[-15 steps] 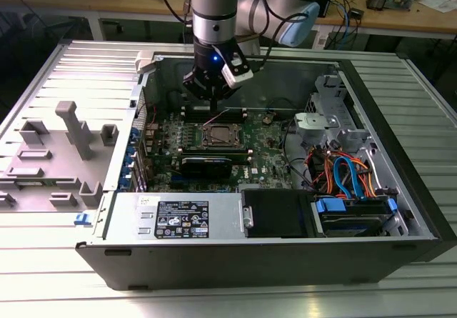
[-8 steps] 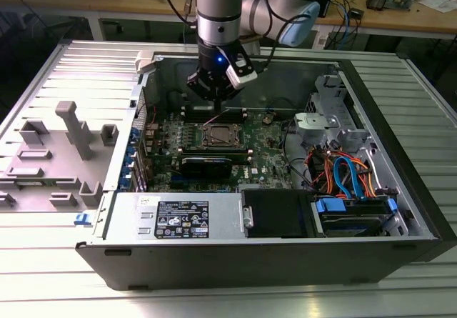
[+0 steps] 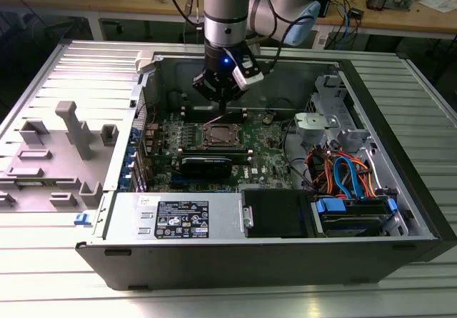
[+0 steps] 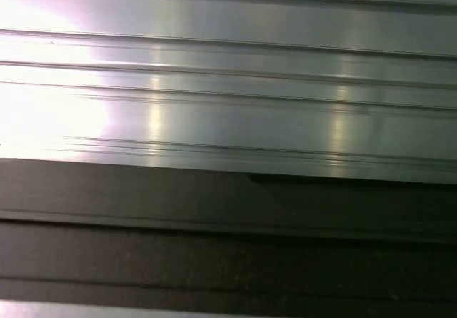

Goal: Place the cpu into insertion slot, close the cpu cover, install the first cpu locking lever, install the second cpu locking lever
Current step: 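Install the first cpu locking lever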

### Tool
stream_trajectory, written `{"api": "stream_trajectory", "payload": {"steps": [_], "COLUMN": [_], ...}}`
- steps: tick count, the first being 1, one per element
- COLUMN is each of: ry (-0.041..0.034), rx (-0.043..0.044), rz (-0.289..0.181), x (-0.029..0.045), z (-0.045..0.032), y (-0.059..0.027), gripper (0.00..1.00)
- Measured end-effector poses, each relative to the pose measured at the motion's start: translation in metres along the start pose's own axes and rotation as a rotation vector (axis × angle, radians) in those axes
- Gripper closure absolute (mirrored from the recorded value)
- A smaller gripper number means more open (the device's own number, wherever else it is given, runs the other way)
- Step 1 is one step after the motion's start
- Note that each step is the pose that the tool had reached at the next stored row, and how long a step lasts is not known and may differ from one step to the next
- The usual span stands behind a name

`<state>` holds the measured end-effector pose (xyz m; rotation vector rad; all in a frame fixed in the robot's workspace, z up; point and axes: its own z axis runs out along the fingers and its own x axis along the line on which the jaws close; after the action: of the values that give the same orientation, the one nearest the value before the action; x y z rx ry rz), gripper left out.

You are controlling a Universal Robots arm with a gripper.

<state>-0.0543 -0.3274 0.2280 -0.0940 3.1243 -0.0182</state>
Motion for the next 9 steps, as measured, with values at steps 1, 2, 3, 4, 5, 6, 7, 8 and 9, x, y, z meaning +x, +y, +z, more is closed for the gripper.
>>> {"api": "stream_trajectory", "payload": {"steps": [1,2,3,4,5,6,7,8,9], "ry": [0.0000,0.0000,0.0000,0.0000,0.0000,0.0000,0.0002,0.0002,0.0001], "rx": [0.0001,0.0001,0.0001,0.0000,0.0000,0.0000,0.0004,0.0006,0.0003], "rz": [0.000,0.000,0.000,0.000,0.000,0.000,0.000,0.000,0.000], "x": [-0.0035,-0.0060,-0.0063,-0.0065,-0.0067,-0.0068,-0.0070,-0.0070,-0.0072], "z": [0.0042,0.0094,0.0103,0.0110,0.0119,0.0126,0.0133,0.0138,0.0148], "y": [-0.0001,-0.0002,-0.0002,-0.0002,-0.0002,-0.0002,-0.0003,-0.0003,-0.0003], "gripper": [0.89,0.89,0.89,0.89,0.89,0.89,0.89,0.89,0.89]}}
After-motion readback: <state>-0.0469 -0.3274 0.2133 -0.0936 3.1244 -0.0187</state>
